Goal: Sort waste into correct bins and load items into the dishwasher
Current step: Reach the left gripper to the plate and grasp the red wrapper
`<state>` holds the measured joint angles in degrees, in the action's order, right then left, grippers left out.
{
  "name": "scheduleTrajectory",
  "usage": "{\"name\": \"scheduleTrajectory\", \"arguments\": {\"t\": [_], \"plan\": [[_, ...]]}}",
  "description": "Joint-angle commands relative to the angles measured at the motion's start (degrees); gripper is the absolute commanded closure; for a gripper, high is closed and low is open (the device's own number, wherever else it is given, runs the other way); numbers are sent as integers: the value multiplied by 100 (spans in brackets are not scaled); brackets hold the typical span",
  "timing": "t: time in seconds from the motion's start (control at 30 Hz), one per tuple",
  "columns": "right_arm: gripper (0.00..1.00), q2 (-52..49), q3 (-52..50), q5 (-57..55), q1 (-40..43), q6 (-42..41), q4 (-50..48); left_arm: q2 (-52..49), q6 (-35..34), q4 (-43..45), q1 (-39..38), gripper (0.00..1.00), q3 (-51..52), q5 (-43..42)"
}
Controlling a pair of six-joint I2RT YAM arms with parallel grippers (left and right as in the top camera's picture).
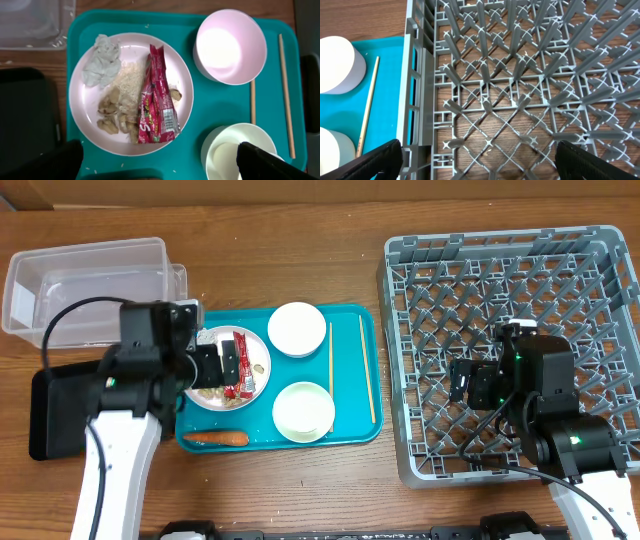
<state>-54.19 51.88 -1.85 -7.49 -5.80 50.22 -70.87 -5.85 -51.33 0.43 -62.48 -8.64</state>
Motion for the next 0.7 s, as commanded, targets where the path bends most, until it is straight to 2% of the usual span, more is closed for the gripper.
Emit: {"name": "scheduleTrajectory", "arguments": {"t": [0.0, 0.27, 0.6, 0.67], "plan": [[0, 11, 210, -68, 20, -24, -13, -649, -59, 144, -46, 0, -120, -173], [0, 11, 210, -68, 20, -24, -13, -1851, -57, 636, -374, 5, -120, -149], [0, 11, 210, -68, 20, -26, -15, -2865, -59, 903, -422, 26, -120, -107], [0, 11, 210, -66, 20, -24, -15, -2966, -59, 935, -422, 33, -120, -109]]}}
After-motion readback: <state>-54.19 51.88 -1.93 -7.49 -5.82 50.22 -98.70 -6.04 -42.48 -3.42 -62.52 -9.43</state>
